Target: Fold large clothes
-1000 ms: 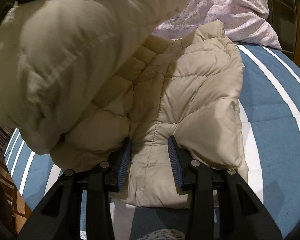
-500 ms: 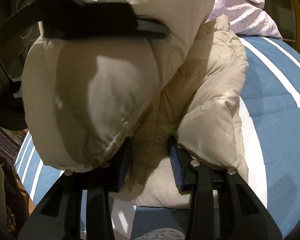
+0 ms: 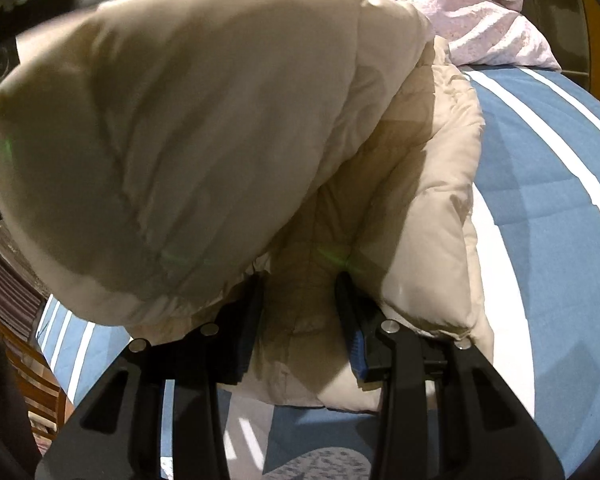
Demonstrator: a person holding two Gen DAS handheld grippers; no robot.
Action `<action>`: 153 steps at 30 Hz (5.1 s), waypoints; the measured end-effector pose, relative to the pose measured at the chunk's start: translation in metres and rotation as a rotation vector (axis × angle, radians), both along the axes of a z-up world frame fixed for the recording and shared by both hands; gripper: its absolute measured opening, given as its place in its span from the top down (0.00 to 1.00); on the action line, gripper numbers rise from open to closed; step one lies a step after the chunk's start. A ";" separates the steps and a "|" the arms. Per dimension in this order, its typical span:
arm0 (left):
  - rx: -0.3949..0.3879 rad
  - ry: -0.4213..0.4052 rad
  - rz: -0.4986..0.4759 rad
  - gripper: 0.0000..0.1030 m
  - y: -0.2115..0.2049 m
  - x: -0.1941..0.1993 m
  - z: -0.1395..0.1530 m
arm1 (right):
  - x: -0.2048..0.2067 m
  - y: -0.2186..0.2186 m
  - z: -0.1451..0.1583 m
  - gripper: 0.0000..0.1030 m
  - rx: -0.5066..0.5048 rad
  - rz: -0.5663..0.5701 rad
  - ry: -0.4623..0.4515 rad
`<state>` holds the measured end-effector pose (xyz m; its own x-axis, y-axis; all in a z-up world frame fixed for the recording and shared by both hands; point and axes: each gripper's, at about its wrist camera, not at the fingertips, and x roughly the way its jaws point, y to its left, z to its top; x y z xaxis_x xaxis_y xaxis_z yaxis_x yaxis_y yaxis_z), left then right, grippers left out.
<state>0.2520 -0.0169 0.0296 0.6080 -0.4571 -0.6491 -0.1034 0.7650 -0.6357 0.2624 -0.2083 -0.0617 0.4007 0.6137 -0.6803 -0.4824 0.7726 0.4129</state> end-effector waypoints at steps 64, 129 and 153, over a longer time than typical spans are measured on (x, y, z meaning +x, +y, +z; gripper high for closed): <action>0.262 0.015 -0.062 0.34 -0.057 0.024 -0.051 | 0.076 -0.040 0.025 0.86 -0.195 -0.168 -0.095; 0.679 -0.026 0.089 0.24 -0.016 0.063 -0.077 | 0.125 -0.022 0.033 0.60 -0.233 -0.237 -0.148; 0.729 -0.097 0.121 0.20 -0.004 0.068 -0.021 | 0.126 -0.031 0.006 0.60 -0.193 -0.256 -0.119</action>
<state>0.3199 -0.0206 0.0081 0.6969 0.1427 -0.7028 -0.1826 0.9830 0.0185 0.3886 -0.2391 -0.0559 0.6088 0.3479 -0.7130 -0.2992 0.9330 0.1998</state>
